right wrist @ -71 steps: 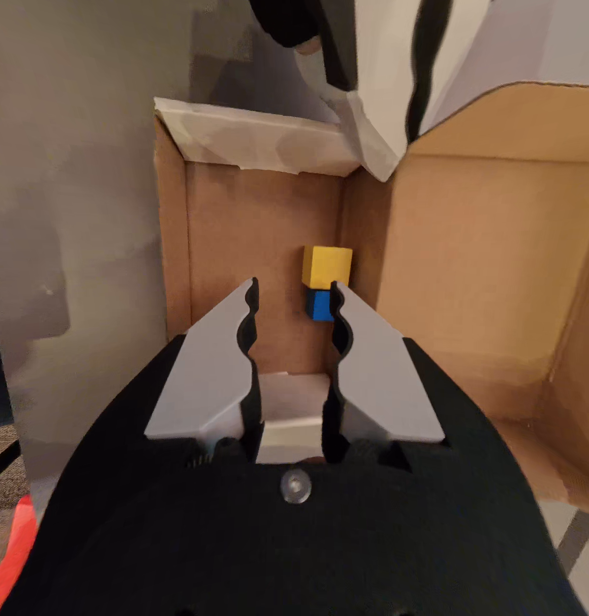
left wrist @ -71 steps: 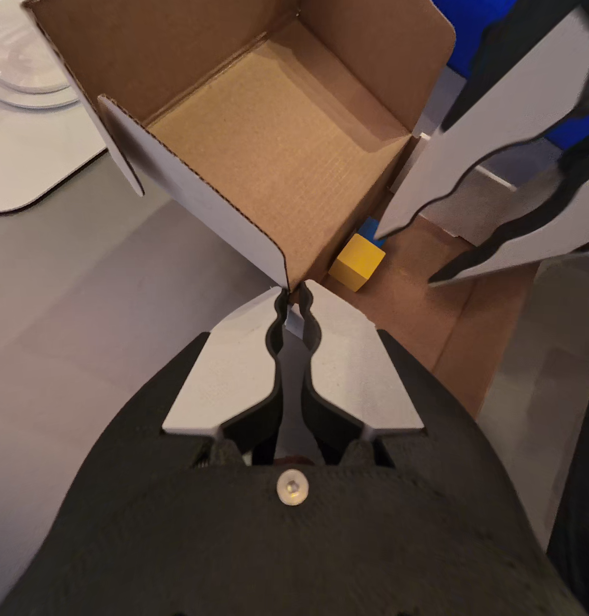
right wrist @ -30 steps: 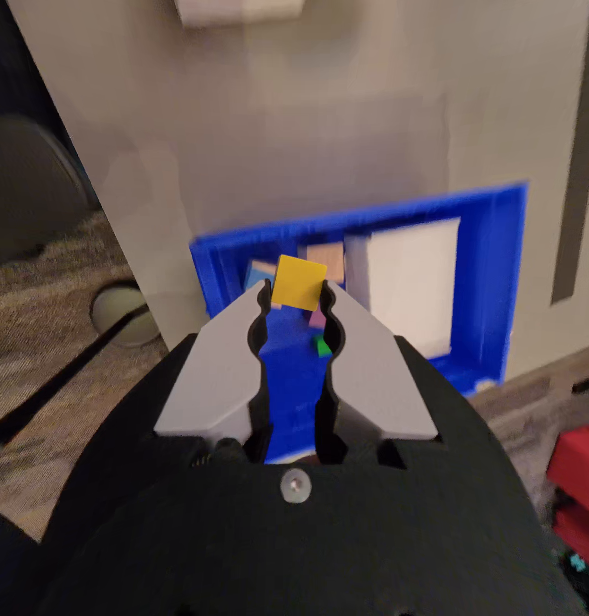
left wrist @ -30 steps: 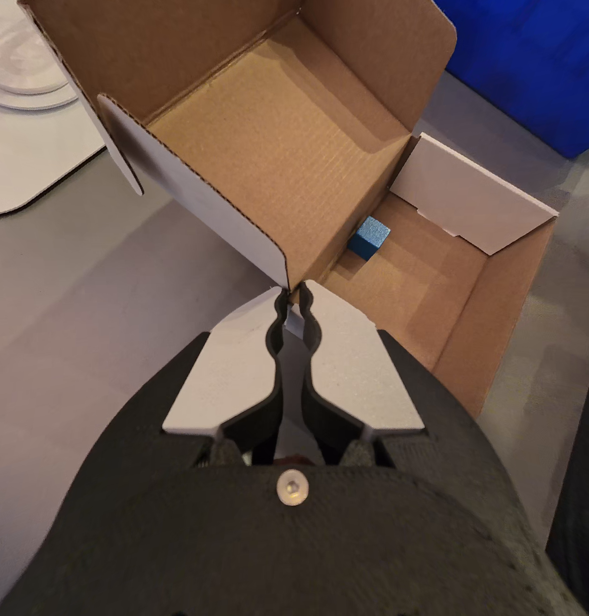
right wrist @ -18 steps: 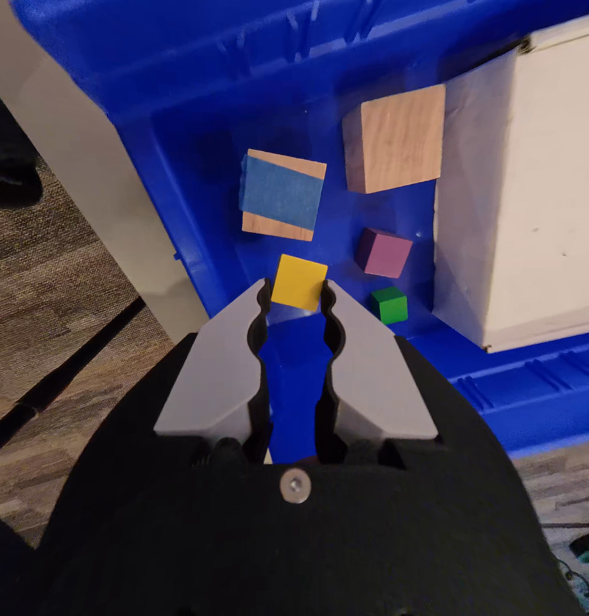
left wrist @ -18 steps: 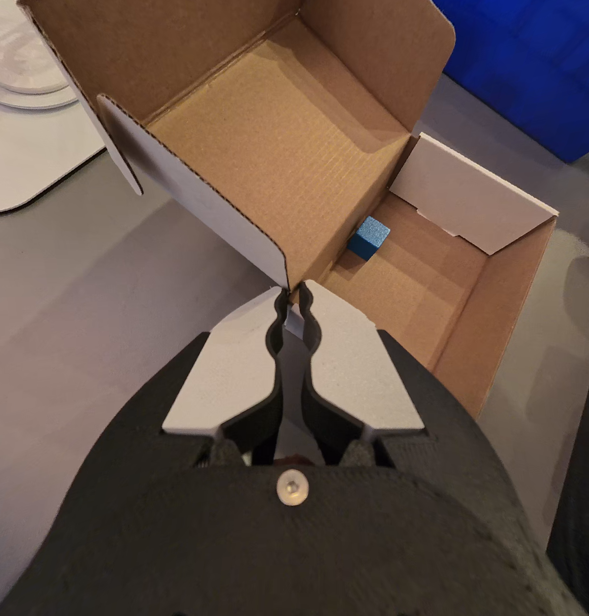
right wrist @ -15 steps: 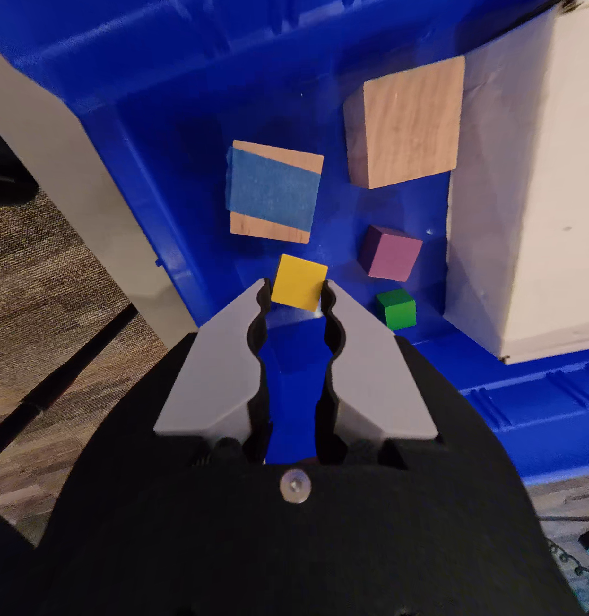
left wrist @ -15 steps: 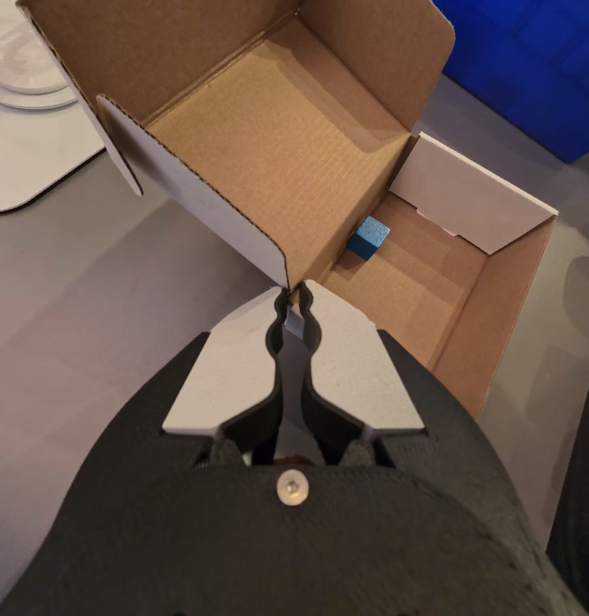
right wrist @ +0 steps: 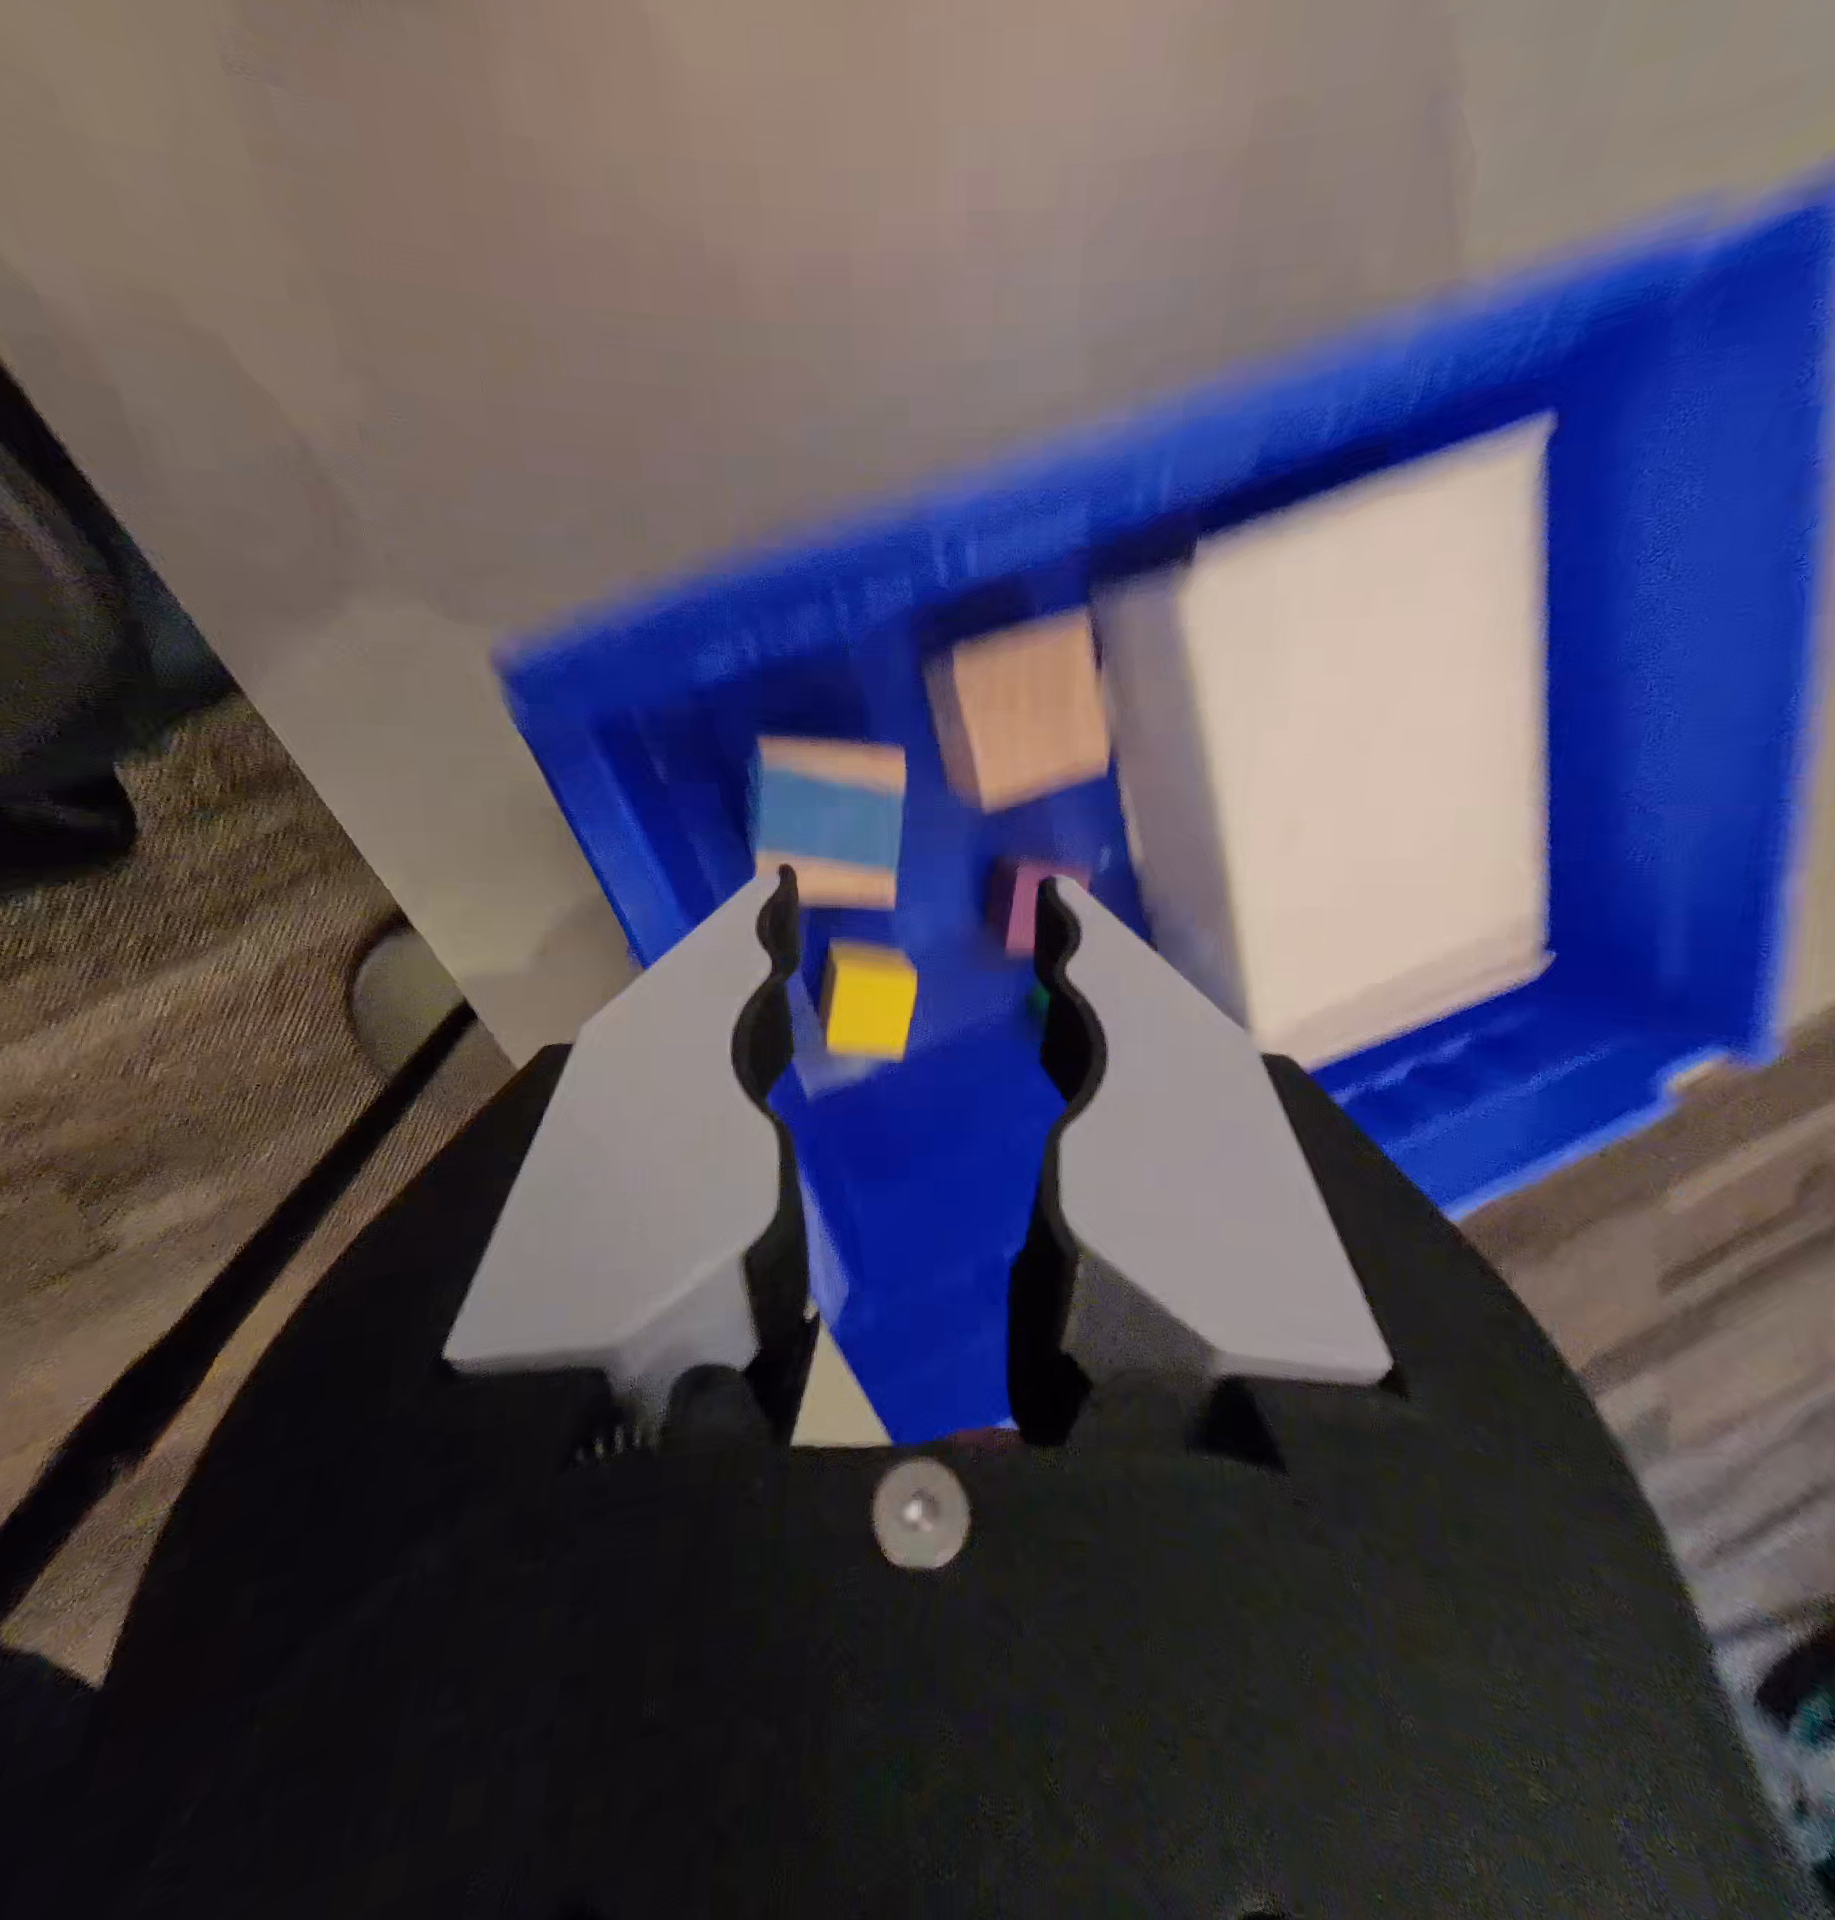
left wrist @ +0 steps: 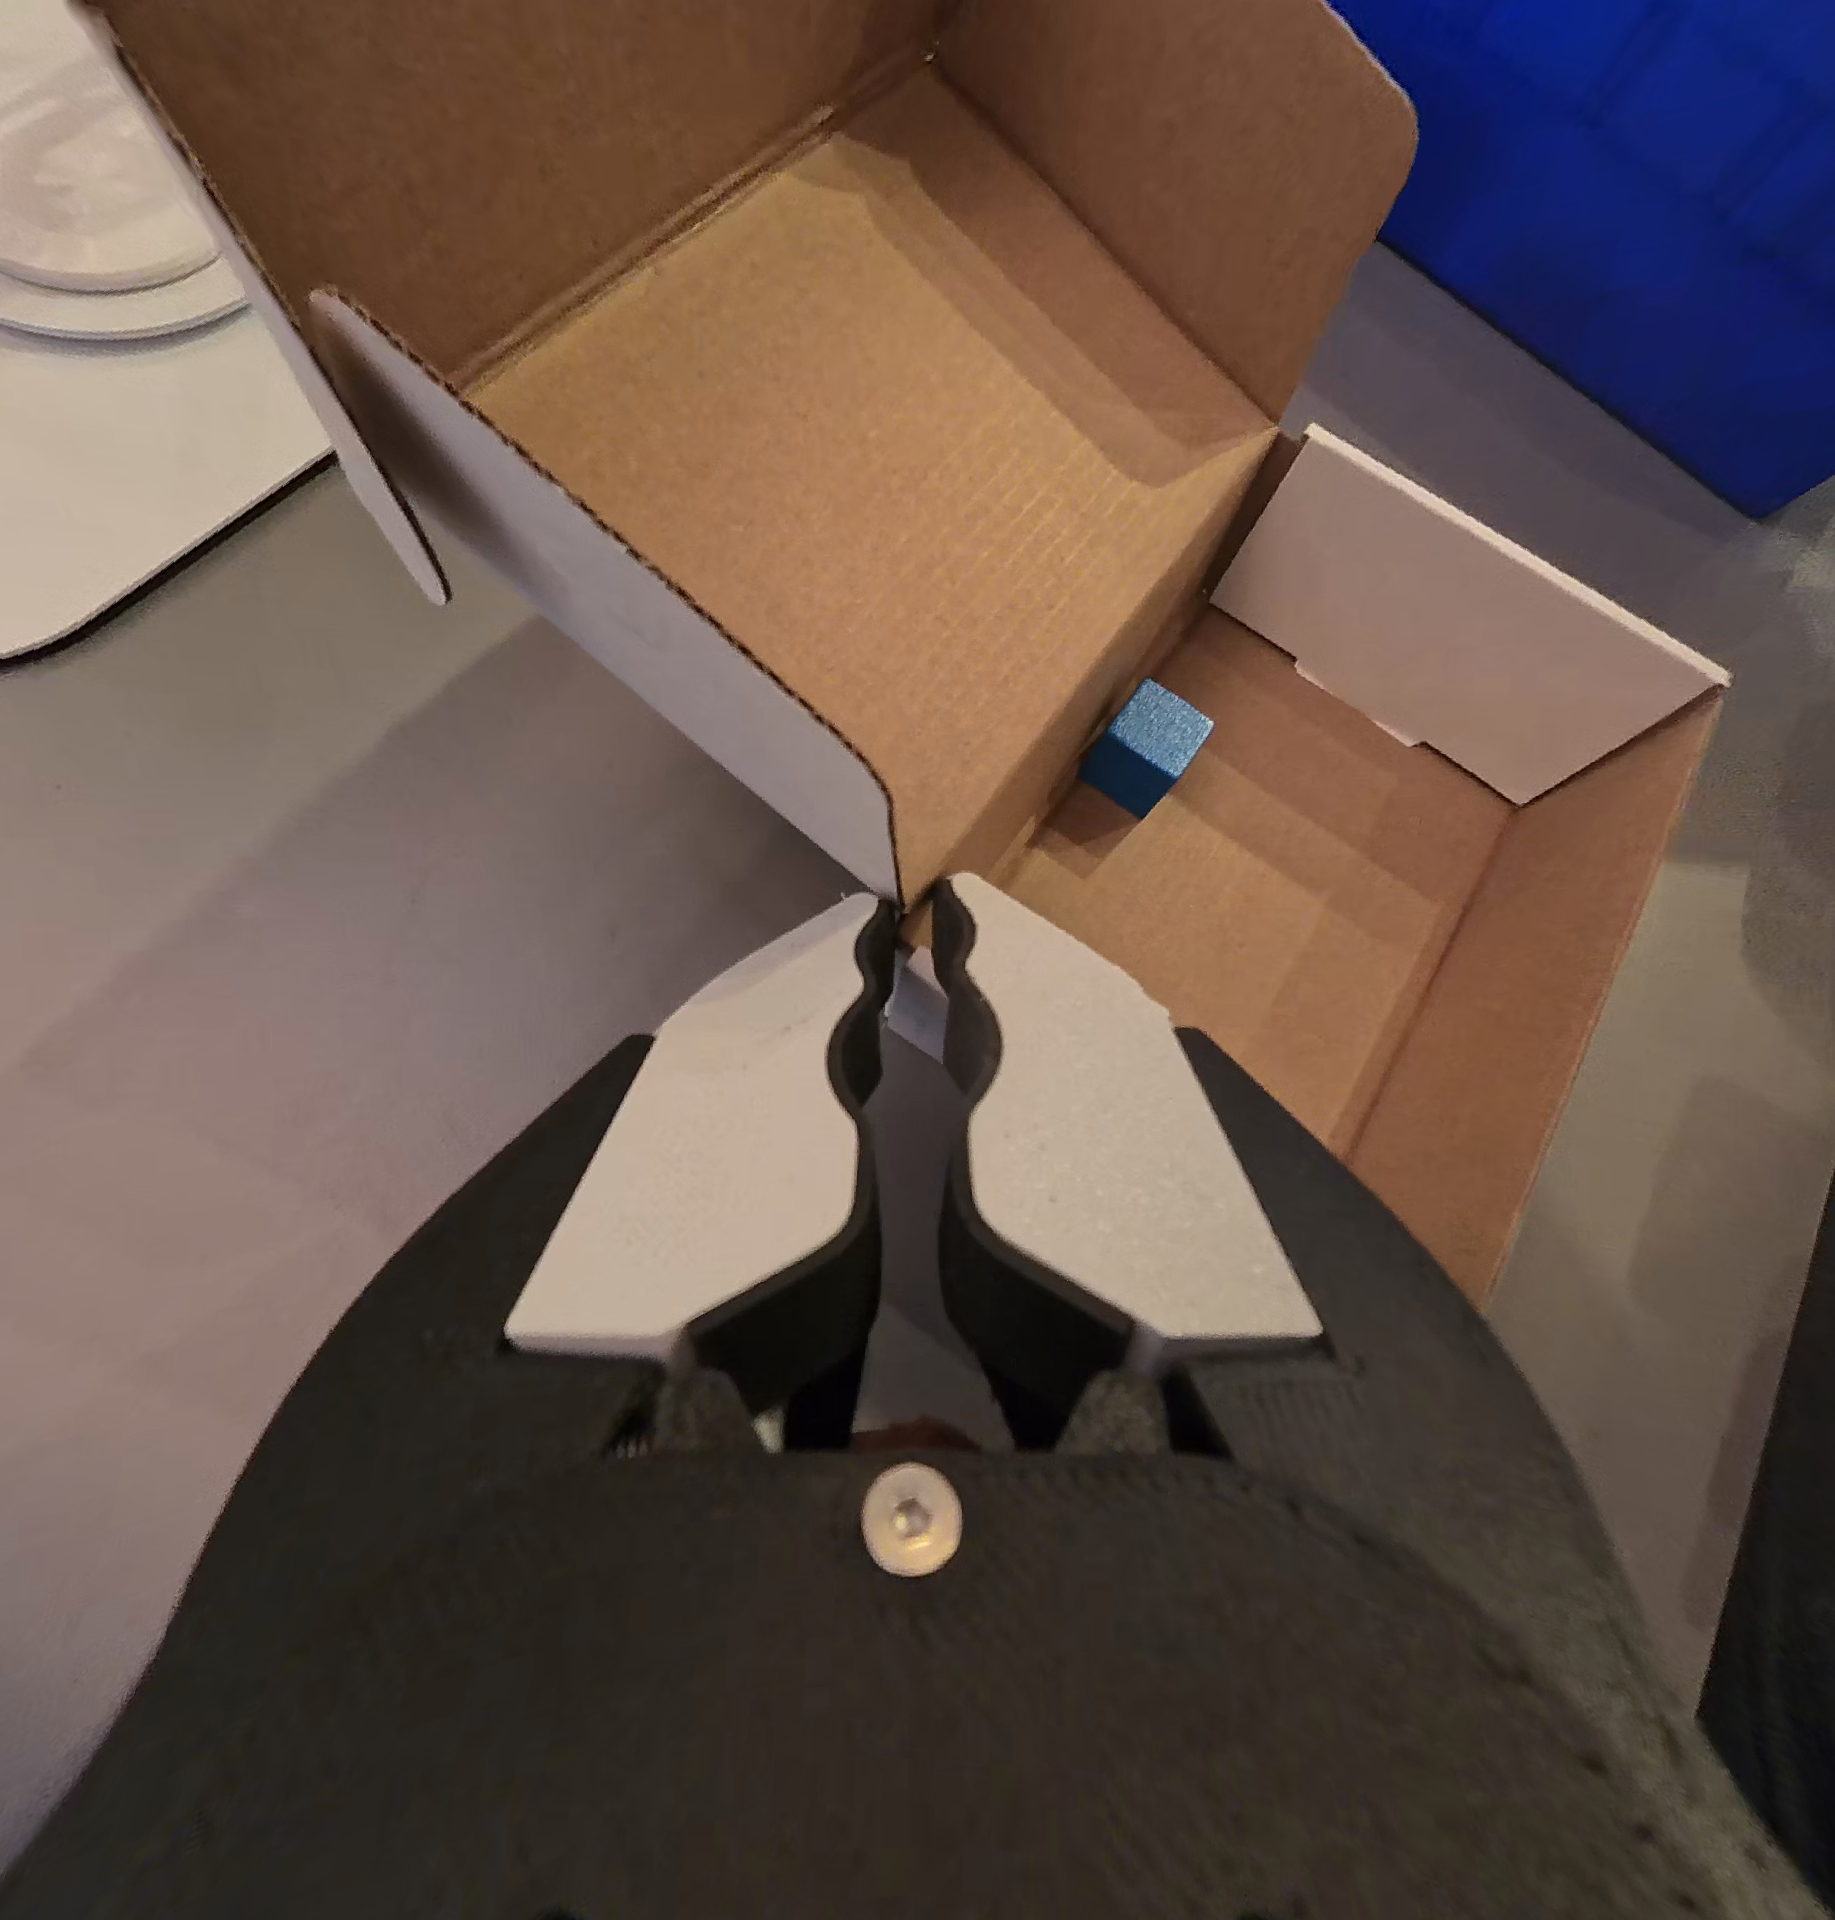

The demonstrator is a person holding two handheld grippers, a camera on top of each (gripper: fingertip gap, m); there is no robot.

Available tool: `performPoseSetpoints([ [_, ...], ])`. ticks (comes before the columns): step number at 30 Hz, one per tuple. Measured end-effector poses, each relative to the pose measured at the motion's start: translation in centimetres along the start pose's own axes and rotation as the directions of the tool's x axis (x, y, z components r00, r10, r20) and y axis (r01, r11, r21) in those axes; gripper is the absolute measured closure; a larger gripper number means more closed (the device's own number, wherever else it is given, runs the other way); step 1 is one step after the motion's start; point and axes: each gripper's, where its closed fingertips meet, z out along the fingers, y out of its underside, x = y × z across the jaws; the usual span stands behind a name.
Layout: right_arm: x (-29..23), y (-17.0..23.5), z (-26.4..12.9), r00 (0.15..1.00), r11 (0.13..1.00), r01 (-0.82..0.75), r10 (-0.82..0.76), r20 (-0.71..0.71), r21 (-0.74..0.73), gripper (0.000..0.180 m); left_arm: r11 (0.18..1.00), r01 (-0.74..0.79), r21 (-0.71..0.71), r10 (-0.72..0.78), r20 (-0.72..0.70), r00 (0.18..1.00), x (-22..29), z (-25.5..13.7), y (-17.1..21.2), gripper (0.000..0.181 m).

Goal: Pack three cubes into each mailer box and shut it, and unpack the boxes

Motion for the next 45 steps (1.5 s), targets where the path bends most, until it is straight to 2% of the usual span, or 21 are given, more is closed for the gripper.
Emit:
performPoseSetpoints([
  [3,-1.4,-8.3,-1.6,0.993,0.982,0.11,-0.104,-0.048,0.152,0.139,1.0,-0.001,-0.001,0.001,0.0,1.0,0.0,0.1,0.0,0.174],
  [6,-4.1,-15.8,0.1,0.973,0.945,0.227,-0.231,-0.012,0.234,0.136,1.0,-0.004,-0.005,0.004,0.007,1.0,0.0,0.0,0.0,0.174],
  [10,-7.1,-22.1,5.0,0.924,0.905,0.362,-0.38,0.045,0.223,0.134,1.0,-0.002,-0.002,0.002,0.005,1.0,0.0,0.0,0.0,0.174],
  [13,-8.6,-25.1,8.5,0.896,0.883,0.405,-0.435,0.086,0.238,0.139,1.0,-0.003,-0.003,0.003,0.0,1.0,0.1,0.0,0.0,0.174],
  [18,-8.0,-25.6,13.7,0.894,0.897,0.426,-0.438,0.093,0.121,0.144,1.0,-0.013,-0.008,0.013,-0.005,1.0,0.2,0.1,-0.1,0.174],
  [21,-7.0,-25.6,15.3,0.882,0.881,0.469,-0.471,0.014,0.056,0.143,1.0,-0.021,-0.012,0.021,-0.006,1.0,0.2,0.1,-0.1,0.174],
  [25,-7.4,-25.2,16.7,0.888,0.89,0.455,-0.456,0.057,0.03,0.147,1.0,-0.024,-0.012,0.024,-0.007,1.0,0.3,0.2,-0.2,0.174],
  [27,-8.0,-25.1,16.9,0.889,0.894,0.447,-0.449,0.094,0.043,0.159,1.0,-0.024,-0.011,0.024,-0.005,1.0,0.3,0.2,-0.2,0.174],
  [32,-8.8,-25.0,16.4,0.889,0.902,0.426,-0.432,0.151,0.076,0.16,1.0,-0.024,-0.012,0.024,-0.002,1.0,0.3,0.2,-0.2,0.174],
  [36,-9.0,-25.2,14.0,0.891,0.9,0.414,-0.431,0.144,0.134,0.16,1.0,-0.025,-0.013,0.025,0.0,1.0,0.3,0.2,-0.2,0.174],
  [40,-7.0,-23.8,7.8,0.932,0.919,0.336,-0.357,0.068,0.206,0.16,1.0,-0.024,-0.012,0.024,0.0,1.0,0.3,0.1,-0.1,0.174],
  [42,-5.0,-21.5,4.3,0.961,0.937,0.264,-0.276,0.02,0.228,0.161,1.0,-0.02,-0.011,0.02,-0.003,1.0,0.3,0.2,-0.1,0.174],
  [45,-1.1,-15.3,0.1,0.991,0.974,0.124,-0.11,-0.082,0.191,0.16,1.0,-0.016,-0.01,0.016,-0.005,1.0,0.3,0.2,-0.1,0.174],
])
